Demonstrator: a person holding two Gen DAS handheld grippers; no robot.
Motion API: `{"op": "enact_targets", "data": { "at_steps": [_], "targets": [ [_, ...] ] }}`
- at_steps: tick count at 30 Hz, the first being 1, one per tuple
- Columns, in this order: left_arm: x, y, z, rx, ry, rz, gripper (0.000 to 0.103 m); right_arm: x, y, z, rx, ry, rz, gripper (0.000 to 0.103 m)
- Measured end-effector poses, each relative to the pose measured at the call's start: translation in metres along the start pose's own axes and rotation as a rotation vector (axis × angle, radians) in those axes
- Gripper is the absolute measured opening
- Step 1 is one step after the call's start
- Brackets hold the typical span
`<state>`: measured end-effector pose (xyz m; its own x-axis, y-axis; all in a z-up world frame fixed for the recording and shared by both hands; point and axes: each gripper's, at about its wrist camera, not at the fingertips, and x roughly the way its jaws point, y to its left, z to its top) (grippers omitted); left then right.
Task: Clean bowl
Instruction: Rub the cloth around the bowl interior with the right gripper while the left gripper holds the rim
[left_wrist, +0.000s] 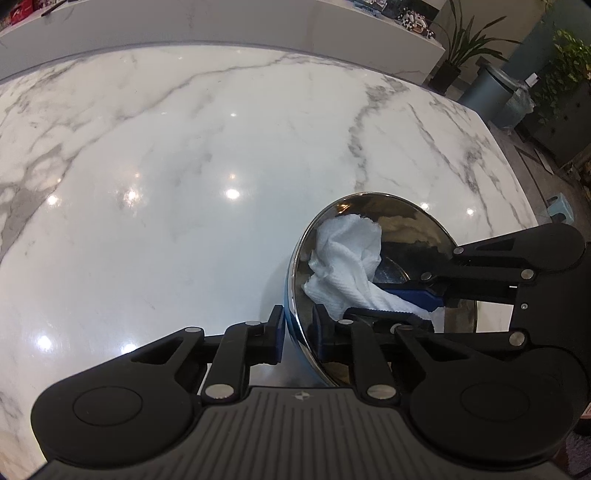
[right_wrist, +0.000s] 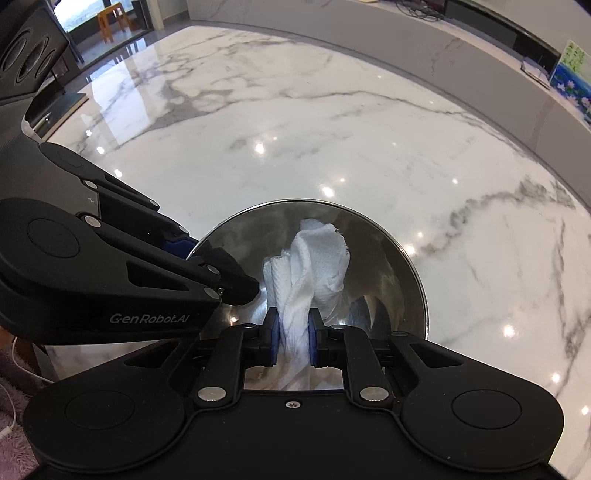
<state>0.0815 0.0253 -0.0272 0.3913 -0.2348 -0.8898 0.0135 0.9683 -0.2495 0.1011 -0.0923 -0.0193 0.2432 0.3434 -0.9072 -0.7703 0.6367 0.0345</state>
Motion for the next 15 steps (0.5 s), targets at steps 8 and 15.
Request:
{"op": "enact_targets", "data": {
  "at_steps": [8, 15],
  "targets": [
    [-0.0008, -0.0059, 0.0034, 0.085, -0.013, 0.059, 0.014, -0.0010, 0.0017, -0.0012, -0.053, 0.019, -0.077, 0.013],
    [-0.0015, -0.0073, 0.0095, 0.142, -0.033, 0.102, 0.014, -0.0065, 0.0022, -0.0039, -0.097, 0.011, -0.183, 0.013]
  ]
}}
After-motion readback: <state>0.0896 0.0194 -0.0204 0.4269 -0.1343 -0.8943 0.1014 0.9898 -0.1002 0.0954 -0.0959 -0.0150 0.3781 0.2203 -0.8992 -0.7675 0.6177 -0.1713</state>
